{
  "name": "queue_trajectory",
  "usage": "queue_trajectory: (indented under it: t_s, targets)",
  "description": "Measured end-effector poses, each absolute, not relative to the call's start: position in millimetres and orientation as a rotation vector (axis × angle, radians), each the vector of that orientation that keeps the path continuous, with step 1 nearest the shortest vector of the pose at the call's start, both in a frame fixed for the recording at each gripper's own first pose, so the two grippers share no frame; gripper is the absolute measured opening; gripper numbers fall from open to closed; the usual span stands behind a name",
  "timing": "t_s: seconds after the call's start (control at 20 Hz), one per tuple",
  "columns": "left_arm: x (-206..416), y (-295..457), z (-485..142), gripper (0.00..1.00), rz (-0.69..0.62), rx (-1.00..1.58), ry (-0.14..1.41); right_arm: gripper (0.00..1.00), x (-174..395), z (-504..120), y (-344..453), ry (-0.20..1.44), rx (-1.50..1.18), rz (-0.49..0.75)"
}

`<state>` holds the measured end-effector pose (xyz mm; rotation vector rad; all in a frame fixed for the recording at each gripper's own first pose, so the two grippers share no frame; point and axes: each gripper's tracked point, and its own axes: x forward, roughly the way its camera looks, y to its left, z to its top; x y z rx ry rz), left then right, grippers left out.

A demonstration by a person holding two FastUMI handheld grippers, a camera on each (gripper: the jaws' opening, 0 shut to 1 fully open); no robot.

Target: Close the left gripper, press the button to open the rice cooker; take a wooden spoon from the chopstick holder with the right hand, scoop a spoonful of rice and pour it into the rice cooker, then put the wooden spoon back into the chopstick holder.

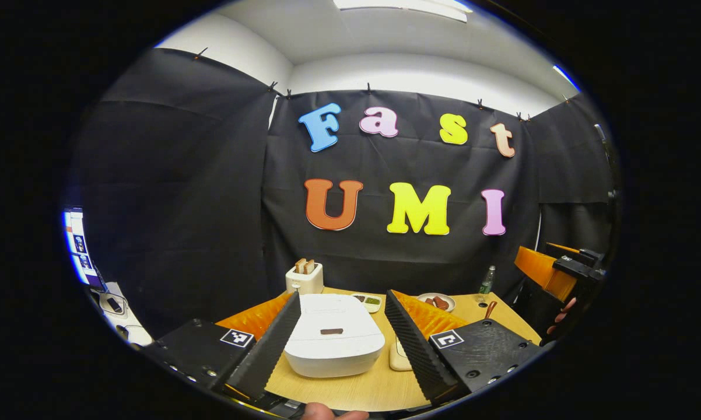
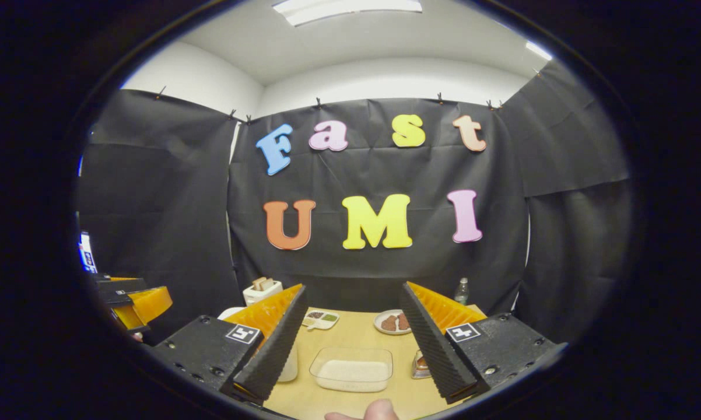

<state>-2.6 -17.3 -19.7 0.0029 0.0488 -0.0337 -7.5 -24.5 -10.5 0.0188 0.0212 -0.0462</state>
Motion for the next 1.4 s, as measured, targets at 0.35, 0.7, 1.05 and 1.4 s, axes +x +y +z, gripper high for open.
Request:
queue_trajectory:
  t_s: [0.35,0.7,1.05,1.4]
  targets:
    - [-8,-33,-40,0.94,-0.074,0.010,0.113,1.00,-19,-29,-45,0.053,0.017,-0.086]
    - [10,-42,-57,0.94,-0.089,0.019,0.174,1.00,-15,-41,-65,0.087,0.016,-0.106]
    - [46,-41,-84,0.87,-0.073,0.012,0.290,0.98,18,-51,-90,0.130,0.040,-0.120]
    - [95,-24,-123,0.21,-0.015,0.034,0.454,0.98,60,-59,-122,0.148,0.049,-0.127]
